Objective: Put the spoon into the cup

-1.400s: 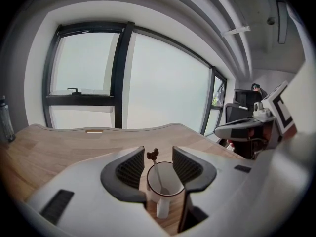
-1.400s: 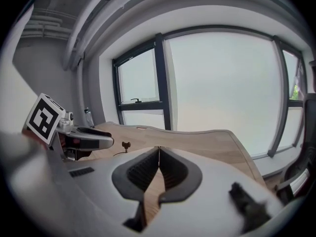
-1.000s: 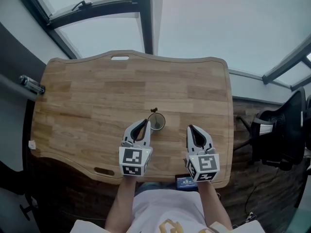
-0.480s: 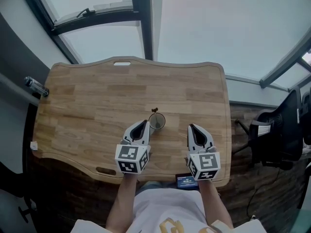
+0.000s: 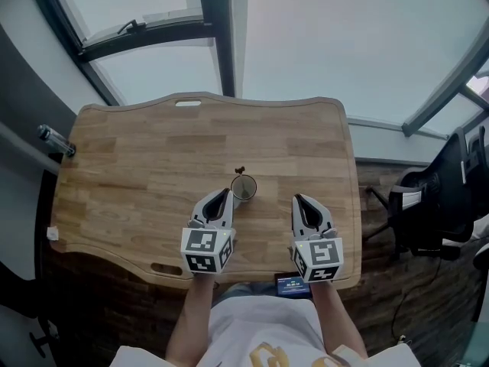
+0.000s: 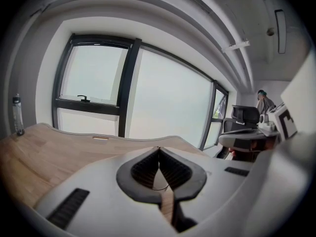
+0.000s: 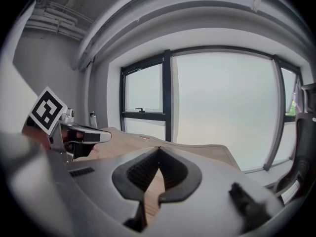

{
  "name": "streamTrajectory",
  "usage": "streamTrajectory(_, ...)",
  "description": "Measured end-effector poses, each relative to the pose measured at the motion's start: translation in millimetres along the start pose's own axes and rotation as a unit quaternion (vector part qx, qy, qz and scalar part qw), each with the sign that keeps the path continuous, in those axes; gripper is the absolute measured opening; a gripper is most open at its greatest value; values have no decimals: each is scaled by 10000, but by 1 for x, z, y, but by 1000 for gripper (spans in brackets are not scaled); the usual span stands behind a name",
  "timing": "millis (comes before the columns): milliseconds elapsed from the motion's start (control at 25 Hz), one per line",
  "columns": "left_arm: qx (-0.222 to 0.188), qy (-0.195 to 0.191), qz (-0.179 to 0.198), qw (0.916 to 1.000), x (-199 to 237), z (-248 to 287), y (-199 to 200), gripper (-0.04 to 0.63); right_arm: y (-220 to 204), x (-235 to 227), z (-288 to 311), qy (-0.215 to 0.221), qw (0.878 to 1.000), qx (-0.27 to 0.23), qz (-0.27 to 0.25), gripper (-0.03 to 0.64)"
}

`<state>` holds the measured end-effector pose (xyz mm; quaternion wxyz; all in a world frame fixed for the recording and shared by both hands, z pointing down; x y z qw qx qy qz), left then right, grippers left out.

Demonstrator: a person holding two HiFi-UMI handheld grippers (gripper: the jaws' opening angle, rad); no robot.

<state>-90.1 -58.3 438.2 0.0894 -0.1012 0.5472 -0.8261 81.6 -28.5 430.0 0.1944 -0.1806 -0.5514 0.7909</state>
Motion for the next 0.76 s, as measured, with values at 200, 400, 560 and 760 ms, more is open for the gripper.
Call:
streamTrajectory(200, 47, -40, -264, 9996, 3, -2, -1, 14, -2, 0, -5, -23, 10000, 26, 20, 31)
streamTrajectory(400, 70, 18, -13, 10000, 4, -2, -4, 14, -5, 0, -2, -44, 10000, 49, 28, 31)
streamTrajectory(560, 77, 90, 75, 9999, 4, 2, -5, 14, -6, -1, -1, -33, 10000, 78, 48, 31)
streamTrajectory(760, 77, 116, 388, 9991, 2, 6, -5, 14, -6, -1, 2, -27, 9999, 98, 78, 31)
Point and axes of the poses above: the fingertips, and each gripper's own axes: z forward along the fingers, x to its left, y out of its top, the point moved 2 cm from there along -z, backward along the fingers, and after that the axes turned 13 degrees about y, right-handed, at the moved point
